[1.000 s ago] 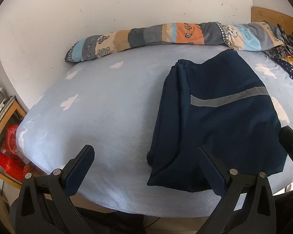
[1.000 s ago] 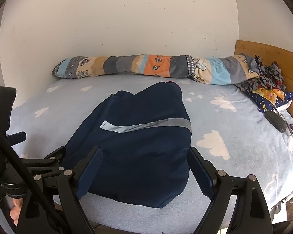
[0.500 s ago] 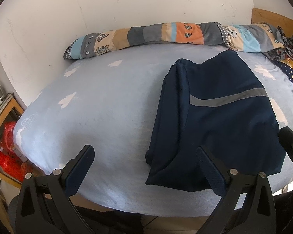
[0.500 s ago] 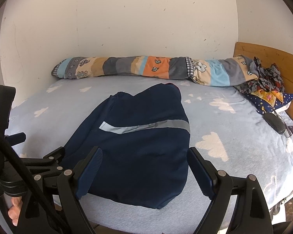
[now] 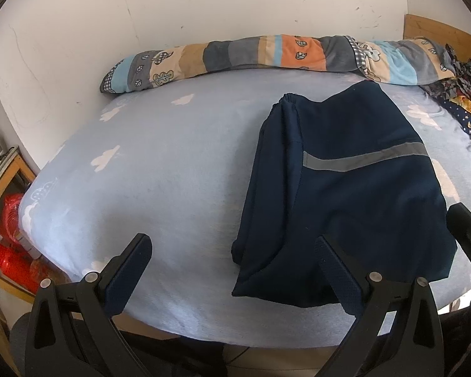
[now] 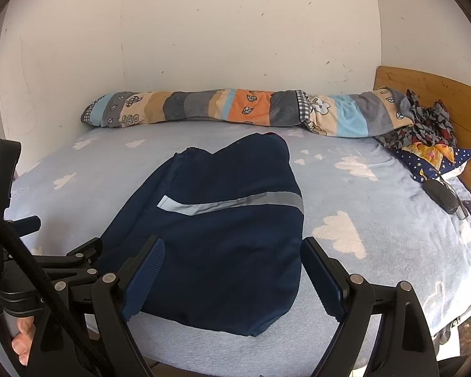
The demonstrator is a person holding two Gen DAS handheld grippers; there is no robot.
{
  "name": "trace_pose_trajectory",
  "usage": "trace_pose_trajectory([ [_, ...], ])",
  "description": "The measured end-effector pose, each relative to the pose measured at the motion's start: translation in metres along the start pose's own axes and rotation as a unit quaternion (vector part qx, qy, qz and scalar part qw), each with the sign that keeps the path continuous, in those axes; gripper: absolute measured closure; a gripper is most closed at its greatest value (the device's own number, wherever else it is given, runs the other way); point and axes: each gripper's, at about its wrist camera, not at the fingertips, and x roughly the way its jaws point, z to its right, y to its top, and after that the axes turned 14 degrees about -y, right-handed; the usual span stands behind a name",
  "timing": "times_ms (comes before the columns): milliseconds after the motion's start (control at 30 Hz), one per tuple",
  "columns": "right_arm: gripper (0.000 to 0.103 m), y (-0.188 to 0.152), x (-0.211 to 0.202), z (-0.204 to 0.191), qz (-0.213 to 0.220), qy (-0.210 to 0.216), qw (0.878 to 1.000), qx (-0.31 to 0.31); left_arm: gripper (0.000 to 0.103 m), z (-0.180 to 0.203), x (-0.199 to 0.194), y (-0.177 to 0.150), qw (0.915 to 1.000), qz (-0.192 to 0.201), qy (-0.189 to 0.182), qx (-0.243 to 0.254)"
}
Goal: Fold large clothes
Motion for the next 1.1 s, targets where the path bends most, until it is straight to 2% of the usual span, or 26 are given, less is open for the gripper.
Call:
trace_pose_trajectory([
  [900,0.012,0.0001,0.0020,-0.0048,0.000,-0.003,1.000,-0.001,0.000,0.0017,-0.0049,-0.0005,1.0000,0.003,-0.008,0.000],
  [1100,0.012,-0.0017,0.0053,-0.0064,-0.011,-0.012,1.000,-0.010,0.000,-0.0022,-0.0049,0.0011,0.9999,-0.002,-0.012,-0.007],
])
